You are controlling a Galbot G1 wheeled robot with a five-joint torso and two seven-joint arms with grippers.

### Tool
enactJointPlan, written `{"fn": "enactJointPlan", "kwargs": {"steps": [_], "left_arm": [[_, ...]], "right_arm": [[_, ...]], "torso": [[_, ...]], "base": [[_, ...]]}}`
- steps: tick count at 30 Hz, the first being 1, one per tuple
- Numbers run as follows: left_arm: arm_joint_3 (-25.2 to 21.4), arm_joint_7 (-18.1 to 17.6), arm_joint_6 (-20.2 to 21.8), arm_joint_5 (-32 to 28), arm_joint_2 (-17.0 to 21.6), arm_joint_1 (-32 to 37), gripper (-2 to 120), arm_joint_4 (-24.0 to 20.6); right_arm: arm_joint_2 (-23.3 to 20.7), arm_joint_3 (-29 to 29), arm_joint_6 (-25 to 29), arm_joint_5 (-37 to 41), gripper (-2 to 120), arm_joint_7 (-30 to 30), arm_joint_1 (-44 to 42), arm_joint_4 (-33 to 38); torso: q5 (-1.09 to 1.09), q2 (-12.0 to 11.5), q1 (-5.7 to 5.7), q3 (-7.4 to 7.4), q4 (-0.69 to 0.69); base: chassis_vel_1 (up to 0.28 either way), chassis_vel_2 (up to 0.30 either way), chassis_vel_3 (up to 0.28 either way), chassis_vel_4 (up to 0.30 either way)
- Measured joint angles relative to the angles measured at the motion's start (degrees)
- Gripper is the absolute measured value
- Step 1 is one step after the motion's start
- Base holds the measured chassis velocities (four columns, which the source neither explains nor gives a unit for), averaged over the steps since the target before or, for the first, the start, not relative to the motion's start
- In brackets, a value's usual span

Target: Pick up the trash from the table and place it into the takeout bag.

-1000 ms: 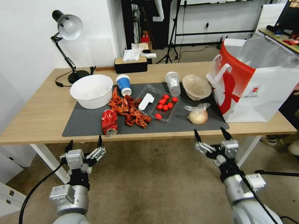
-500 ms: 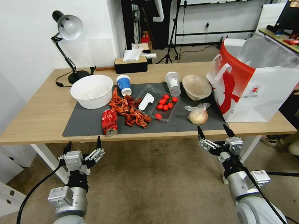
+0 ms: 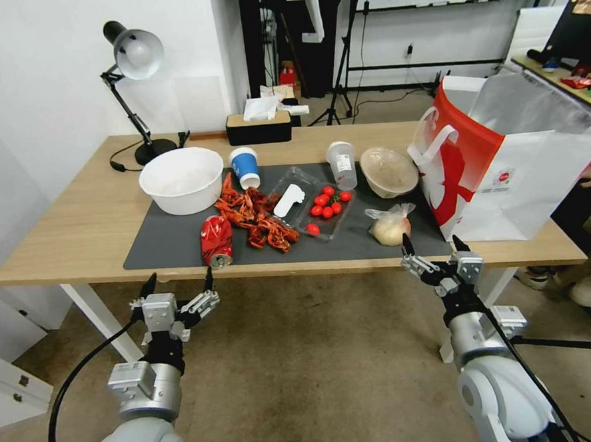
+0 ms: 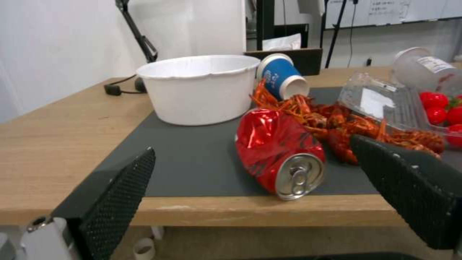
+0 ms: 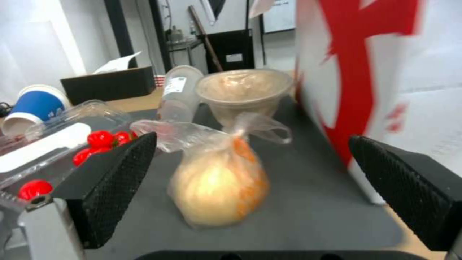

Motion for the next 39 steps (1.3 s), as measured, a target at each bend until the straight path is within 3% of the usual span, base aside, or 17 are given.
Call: {"fn": "enactJointPlan", "kwargs": {"steps": [9,24,30,39], "left_arm": [[-0.65,-0.2,0.03,0.05,-0.44,0.96,100,-0.75],[-1.25,-0.54,-0.59,0.36,-1.16,0.91,100,-0.18],[-1.55,-0.41,-0.88,1.1,-1.22,0.87,100,-0.07],[-1.36,-0.32,-1.05,0.7,-1.09,0.92,100,-0.35]], "right_arm": [[-4.79,-5.13,-1.0,1.99,100,1.33,10.04,-10.13],[-5.31,-8.35,-6.58,4.88,98,5.01,14.62,-14.22],[-5.09,-8.61,-7.76,5.87,81,6.79,14.64,-13.75],[-4.99,-8.2,-8.68,6.33,46,7.5,13.04,-12.04]], "torso": [[0.0,0.0,0.0,0.0,0.0],[-0.01,0.0,0.01,0.0,-0.01],[-0.01,0.0,0.0,0.0,0.0],[0.0,0.0,0.0,-0.01,-0.01]], "base": [[0.0,0.0,0.0,0.0],[0.0,0.0,0.0,0.0],[0.0,0.0,0.0,0.0],[0.0,0.0,0.0,0.0]]}}
